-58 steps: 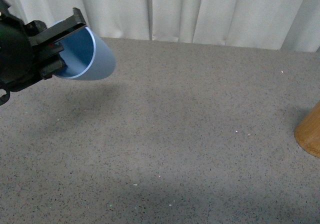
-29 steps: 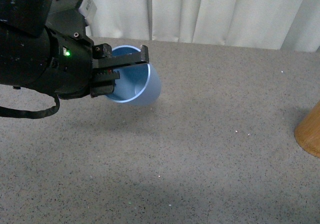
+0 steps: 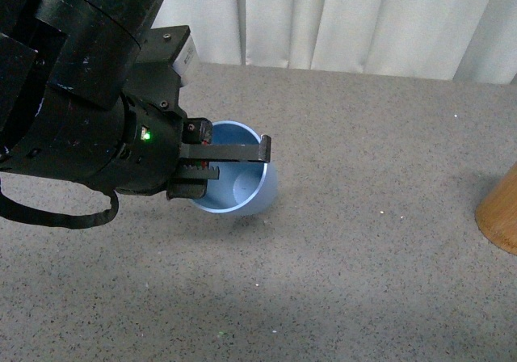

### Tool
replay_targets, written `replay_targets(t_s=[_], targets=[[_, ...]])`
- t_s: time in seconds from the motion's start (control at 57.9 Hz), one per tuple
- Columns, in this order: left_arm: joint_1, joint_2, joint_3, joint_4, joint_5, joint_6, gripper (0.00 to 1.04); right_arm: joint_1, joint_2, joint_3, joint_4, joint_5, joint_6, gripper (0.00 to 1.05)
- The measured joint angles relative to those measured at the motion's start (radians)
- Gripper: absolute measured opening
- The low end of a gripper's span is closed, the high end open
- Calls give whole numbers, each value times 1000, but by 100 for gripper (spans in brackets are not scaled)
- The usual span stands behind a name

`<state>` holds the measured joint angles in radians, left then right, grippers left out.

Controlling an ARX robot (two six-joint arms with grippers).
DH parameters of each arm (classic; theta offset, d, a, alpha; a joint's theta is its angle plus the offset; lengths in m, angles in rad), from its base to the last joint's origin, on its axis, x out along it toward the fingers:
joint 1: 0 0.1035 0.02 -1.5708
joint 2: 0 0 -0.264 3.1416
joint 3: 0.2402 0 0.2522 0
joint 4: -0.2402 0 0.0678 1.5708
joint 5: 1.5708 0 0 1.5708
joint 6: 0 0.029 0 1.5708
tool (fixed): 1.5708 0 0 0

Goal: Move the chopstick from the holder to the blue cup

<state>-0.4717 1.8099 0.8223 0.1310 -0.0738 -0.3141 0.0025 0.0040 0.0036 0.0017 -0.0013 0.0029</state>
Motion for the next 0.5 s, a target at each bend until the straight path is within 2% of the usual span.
replay_targets(t_s=[0.501], targets=[[-6,43,1,-26,-12,8,4,0,0,0,0,0,0,95]])
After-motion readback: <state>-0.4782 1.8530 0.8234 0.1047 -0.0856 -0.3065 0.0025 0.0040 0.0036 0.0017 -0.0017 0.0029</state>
